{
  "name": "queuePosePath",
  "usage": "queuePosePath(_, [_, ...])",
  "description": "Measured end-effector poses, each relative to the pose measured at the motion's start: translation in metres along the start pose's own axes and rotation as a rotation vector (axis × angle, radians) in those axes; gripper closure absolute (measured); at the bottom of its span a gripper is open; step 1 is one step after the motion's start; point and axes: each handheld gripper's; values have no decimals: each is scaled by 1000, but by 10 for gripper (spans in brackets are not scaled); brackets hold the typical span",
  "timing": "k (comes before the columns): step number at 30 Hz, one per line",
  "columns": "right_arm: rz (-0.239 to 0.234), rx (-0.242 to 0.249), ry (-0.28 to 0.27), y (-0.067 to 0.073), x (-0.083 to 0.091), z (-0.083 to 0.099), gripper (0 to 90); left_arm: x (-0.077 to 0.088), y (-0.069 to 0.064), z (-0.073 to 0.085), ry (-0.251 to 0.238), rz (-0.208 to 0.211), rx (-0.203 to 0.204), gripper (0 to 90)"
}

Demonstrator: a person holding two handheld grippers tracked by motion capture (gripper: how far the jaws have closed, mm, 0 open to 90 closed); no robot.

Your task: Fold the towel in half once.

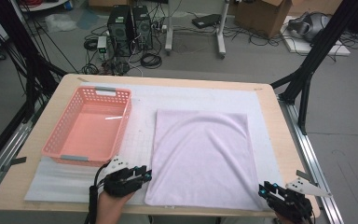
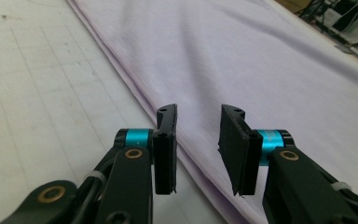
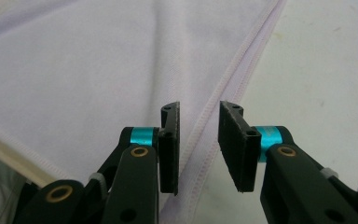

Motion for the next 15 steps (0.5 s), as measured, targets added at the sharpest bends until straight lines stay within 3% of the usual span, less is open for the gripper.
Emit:
queuePosePath(10, [-10,12,3,-10,-22,-17,683,-50,17,-29,74,-70,-35,690])
queuePosePath(15, [-13,13,7,-17,-31,-23,681,-64,17,-34,104,-99,-89,730])
Point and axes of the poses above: each handheld gripper's, and its own axes: x roughly backward along the jaws, z roughly out of its underside, y roughly to its left, and after that the axes turned 2 degrees about -y, right-handed
